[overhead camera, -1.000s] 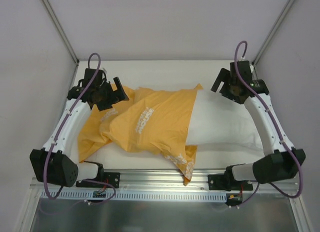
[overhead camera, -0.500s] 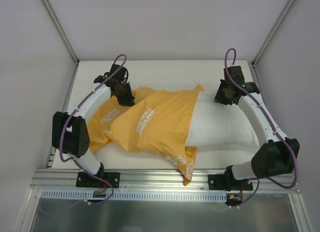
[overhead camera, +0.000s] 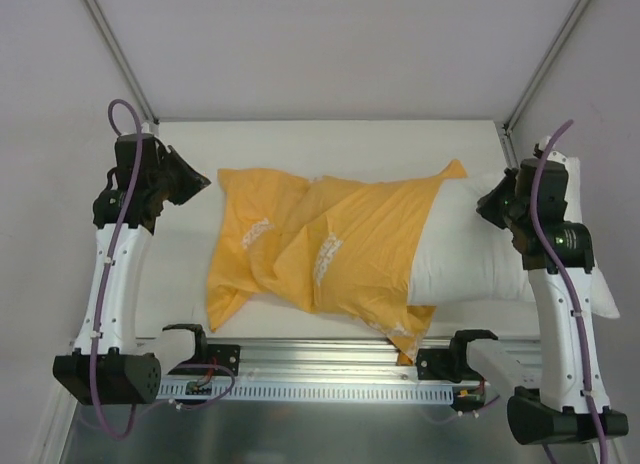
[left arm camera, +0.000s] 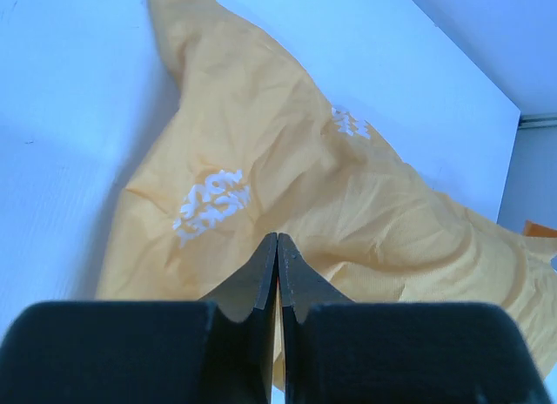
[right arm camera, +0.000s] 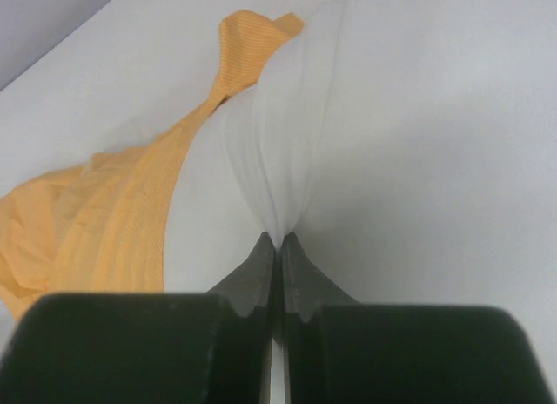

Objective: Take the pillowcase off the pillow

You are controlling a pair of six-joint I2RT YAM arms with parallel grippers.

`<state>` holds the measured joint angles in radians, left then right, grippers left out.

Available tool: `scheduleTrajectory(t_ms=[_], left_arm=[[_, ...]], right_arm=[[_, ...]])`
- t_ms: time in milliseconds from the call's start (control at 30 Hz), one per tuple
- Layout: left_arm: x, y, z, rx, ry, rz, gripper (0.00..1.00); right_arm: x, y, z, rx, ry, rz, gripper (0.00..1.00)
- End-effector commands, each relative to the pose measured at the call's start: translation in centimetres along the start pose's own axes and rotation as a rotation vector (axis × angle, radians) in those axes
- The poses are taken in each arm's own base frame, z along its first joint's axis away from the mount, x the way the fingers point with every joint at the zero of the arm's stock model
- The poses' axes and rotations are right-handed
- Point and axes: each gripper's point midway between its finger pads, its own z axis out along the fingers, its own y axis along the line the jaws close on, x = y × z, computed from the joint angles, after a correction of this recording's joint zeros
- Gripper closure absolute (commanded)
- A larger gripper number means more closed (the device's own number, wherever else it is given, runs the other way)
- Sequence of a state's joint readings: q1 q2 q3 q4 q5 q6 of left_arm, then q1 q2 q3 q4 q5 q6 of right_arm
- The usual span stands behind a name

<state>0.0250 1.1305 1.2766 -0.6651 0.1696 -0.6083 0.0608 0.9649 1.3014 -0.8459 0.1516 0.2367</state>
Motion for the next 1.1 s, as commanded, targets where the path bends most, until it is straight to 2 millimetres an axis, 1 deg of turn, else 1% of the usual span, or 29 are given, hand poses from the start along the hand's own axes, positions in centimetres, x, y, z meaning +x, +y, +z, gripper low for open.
scheduleTrajectory(t_ms=[0,33,67,133,167,200,233,267,300,333,433,467,567,600,633,667,700,733,767,800,833,867,900,933,967,1000,1067], left_arm=[[1.5,1.0,0.5,-0.023,0.046,-0.043,1.0],[2.0,1.1,0.9,-0.022,0.069,-0.049,1.0],[2.7,1.0,1.7,-0.016,0.115,-0.053,1.0],[3.4,0.8,2.8,-0.009,0.167,-0.031,0.98],[4.0,1.2,4.1,-0.037,0.204,-0.026,0.9],[4.6,0.5,4.7,-0.032,0.225,0.005,0.63],[5.0,0.5,5.4,-0.048,0.242,0.023,0.46],[6.0,0.6,6.7,-0.078,0.274,0.061,0.16],[6.0,0.3,7.2,-0.087,0.275,0.079,0.08],[6.7,0.8,8.4,-0.124,0.301,0.091,0.02],[6.6,2.2,10.1,-0.223,0.288,0.102,0.01],[6.1,3.0,10.4,-0.264,0.265,0.112,0.01],[4.8,4.3,10.9,-0.355,0.214,0.176,0.01],[3.7,4.7,10.9,-0.395,0.175,0.2,0.01],[3.6,5.3,11.3,-0.423,0.184,0.234,0.01],[3.2,5.6,11.6,-0.446,0.177,0.249,0.01],[2.3,5.6,11.8,-0.465,0.154,0.269,0.01],[2.4,6.2,12.6,-0.492,0.171,0.278,0.01],[2.2,6.3,13.1,-0.505,0.17,0.28,0.01],[1.2,5.8,13.4,-0.504,0.149,0.28,0.01],[1.5,6.6,14.5,-0.533,0.176,0.278,0.01],[0.5,6.1,15.1,-0.526,0.159,0.276,0.01],[0.3,6.1,15.6,-0.53,0.163,0.277,0.01],[0.7,7.0,16.9,-0.565,0.189,0.283,0.01],[0.1,6.6,17.4,-0.563,0.18,0.285,0.01],[0.5,7.2,18.5,-0.584,0.201,0.288,0.01],[0.3,7.3,19.6,-0.588,0.206,0.297,0.01]], right_arm=[[-1.0,0.6,-0.4,-0.032,-0.045,0.021,0.99],[-0.6,0.7,0.0,-0.039,-0.035,0.024,0.99],[0.5,0.4,0.8,-0.031,-0.002,0.029,0.99],[1.4,0.7,1.4,-0.05,0.026,0.038,0.99],[2.2,0.4,1.8,-0.046,0.042,0.04,0.99],[2.4,0.5,1.9,-0.053,0.046,0.042,0.99],[2.7,0.3,2.0,-0.048,0.053,0.041,0.99],[3.0,0.1,2.1,-0.041,0.062,0.039,0.99],[3.2,0.0,2.0,-0.039,0.066,0.035,0.99],[3.3,0.0,2.0,-0.039,0.069,0.033,0.99],[3.7,-0.3,1.8,-0.033,0.083,0.023,0.99],[4.1,-0.5,1.8,-0.029,0.095,0.016,0.99],[4.6,-0.7,1.6,-0.027,0.109,0.001,0.99],[4.9,-0.9,1.7,-0.025,0.116,-0.001,0.99],[4.9,-0.9,1.7,-0.026,0.115,0.0,0.99],[5.1,-0.8,1.7,-0.032,0.121,-0.001,0.99],[5.4,-0.9,1.9,-0.032,0.129,0.001,0.99],[5.5,-0.8,1.8,-0.039,0.132,0.006,0.99],[5.7,-0.6,1.9,-0.048,0.139,0.009,0.99],[5.9,-0.6,1.9,-0.051,0.146,0.009,0.99],[6.0,-0.6,1.8,-0.054,0.146,0.01,0.99],[6.2,-0.7,1.7,-0.053,0.151,0.009,0.99],[6.2,-0.7,1.5,-0.054,0.15,0.01,0.99],[6.2,-0.7,1.3,-0.058,0.146,0.008,0.99],[6.3,-0.8,1.2,-0.056,0.15,0.005,0.99],[6.4,-0.9,1.1,-0.053,0.152,0.004,0.99],[6.5,-1.1,0.8,-0.053,0.153,-0.001,0.99]])
